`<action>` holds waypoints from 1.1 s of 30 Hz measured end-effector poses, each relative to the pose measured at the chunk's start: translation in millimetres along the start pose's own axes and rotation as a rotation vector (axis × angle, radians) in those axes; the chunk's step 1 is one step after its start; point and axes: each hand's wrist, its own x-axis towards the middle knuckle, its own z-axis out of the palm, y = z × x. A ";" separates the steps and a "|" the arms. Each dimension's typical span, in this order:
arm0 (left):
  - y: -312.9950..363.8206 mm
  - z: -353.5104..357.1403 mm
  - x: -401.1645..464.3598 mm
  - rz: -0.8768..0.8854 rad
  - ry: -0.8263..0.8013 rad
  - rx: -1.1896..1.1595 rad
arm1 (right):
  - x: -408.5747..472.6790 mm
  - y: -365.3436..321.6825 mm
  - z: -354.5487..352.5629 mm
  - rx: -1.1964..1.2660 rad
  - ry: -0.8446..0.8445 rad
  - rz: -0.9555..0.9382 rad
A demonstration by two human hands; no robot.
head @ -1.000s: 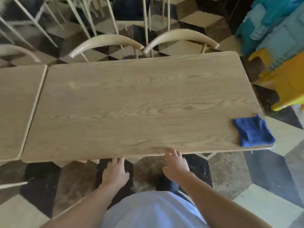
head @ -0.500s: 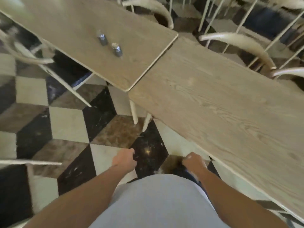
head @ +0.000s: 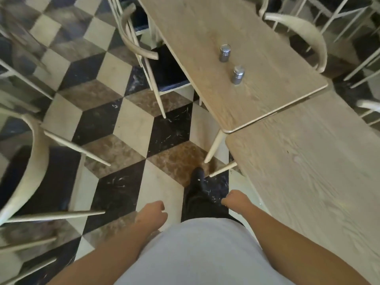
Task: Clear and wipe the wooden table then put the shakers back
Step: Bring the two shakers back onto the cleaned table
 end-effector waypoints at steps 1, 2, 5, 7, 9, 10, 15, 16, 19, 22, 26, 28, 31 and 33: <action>2.2 -5.5 6.4 -0.008 -0.008 -0.007 | 9.6 -7.7 -5.0 -0.018 -0.010 -0.011; 4.3 -12.4 13.6 -0.014 -0.024 -0.014 | 17.6 -15.7 -11.8 -0.006 -0.018 -0.007; 11.7 -42.8 40.9 -0.019 -0.069 0.002 | 45.0 -33.2 -33.2 -0.020 -0.061 -0.020; 19.2 -70.0 62.9 -0.040 -0.080 -0.001 | 64.4 -43.2 -49.8 -0.028 -0.126 -0.021; 29.9 -97.6 84.4 -0.053 -0.076 -0.014 | 78.0 -52.9 -69.2 -0.013 -0.135 -0.027; 36.0 -110.3 93.9 -0.057 -0.072 -0.022 | 83.5 -57.9 -79.4 0.008 -0.124 -0.027; 71.0 -160.6 142.3 -0.033 -0.043 -0.048 | 117.4 -77.7 -133.1 0.131 -0.061 -0.087; 79.2 -169.7 148.7 -0.033 -0.043 -0.044 | 122.9 -80.8 -143.5 0.159 -0.067 -0.088; 103.7 -193.6 171.3 -0.023 -0.007 -0.055 | 137.3 -90.2 -176.2 0.198 -0.058 -0.064; 136.6 -227.6 197.9 0.016 -0.006 -0.076 | 155.4 -102.0 -212.2 0.211 0.005 -0.017; 192.3 -283.0 235.0 0.137 -0.038 0.014 | 179.3 -117.7 -265.4 0.291 0.144 0.042; 224.6 -315.4 253.8 0.221 0.020 0.057 | 189.0 -128.8 -287.4 0.406 0.207 0.062; 289.5 -360.5 294.3 0.256 0.066 -0.050 | 202.0 -147.2 -318.0 0.603 0.377 0.121; 336.4 -388.3 316.6 0.360 0.078 -0.034 | 211.0 -155.5 -337.0 0.651 0.492 0.174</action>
